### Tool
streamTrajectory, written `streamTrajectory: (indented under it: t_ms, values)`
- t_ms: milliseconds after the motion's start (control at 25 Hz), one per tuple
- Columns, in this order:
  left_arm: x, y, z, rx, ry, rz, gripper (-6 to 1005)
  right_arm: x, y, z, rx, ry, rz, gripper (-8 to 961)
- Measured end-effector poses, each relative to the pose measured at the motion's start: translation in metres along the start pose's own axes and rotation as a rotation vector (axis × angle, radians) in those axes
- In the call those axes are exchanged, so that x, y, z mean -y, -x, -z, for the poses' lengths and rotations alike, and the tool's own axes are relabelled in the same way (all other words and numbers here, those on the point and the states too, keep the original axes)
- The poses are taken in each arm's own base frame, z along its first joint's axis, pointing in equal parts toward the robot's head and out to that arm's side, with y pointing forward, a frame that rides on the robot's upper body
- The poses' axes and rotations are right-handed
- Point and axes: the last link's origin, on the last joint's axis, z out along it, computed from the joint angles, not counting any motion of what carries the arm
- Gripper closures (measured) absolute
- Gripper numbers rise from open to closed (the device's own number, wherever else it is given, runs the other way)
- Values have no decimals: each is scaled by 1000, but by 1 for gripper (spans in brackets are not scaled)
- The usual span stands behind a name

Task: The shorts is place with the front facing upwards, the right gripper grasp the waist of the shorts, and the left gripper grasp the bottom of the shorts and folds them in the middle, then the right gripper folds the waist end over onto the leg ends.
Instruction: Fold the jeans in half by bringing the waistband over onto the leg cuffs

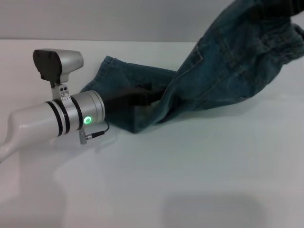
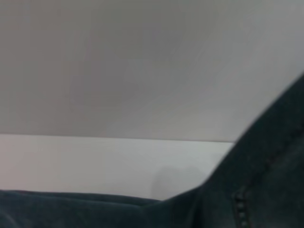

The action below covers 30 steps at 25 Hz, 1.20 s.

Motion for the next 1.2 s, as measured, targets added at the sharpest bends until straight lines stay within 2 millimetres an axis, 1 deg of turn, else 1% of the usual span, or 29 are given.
streamTrajectory:
  t_ms: [40,80,120,280,600,800,960,1200]
  values:
    - [-2,1,-1,3,7,1,367,-1,4,-4,4,7,2,879]
    - [-4,2,-2,7,14,0,367,-1,9,-13,5,15,5,879]
    - [-6,4,-2,10,22,-2,367,-1,9,-13,5,15,5,879]
    - [-13,9,-5,19,47,-5,367,-6,17,-32,11,34,17,882]
    - [-25,14,-10,54,100,-24,367,-14,26,-61,54,59,14,884]
    - [-31,16,-13,68,121,-28,367,-19,31,-72,72,104,6,884]
    - [-35,18,-15,74,135,-22,367,-21,33,-75,75,118,3,884]
    - [-40,24,-15,78,148,-28,367,-26,34,-84,65,149,13,884]
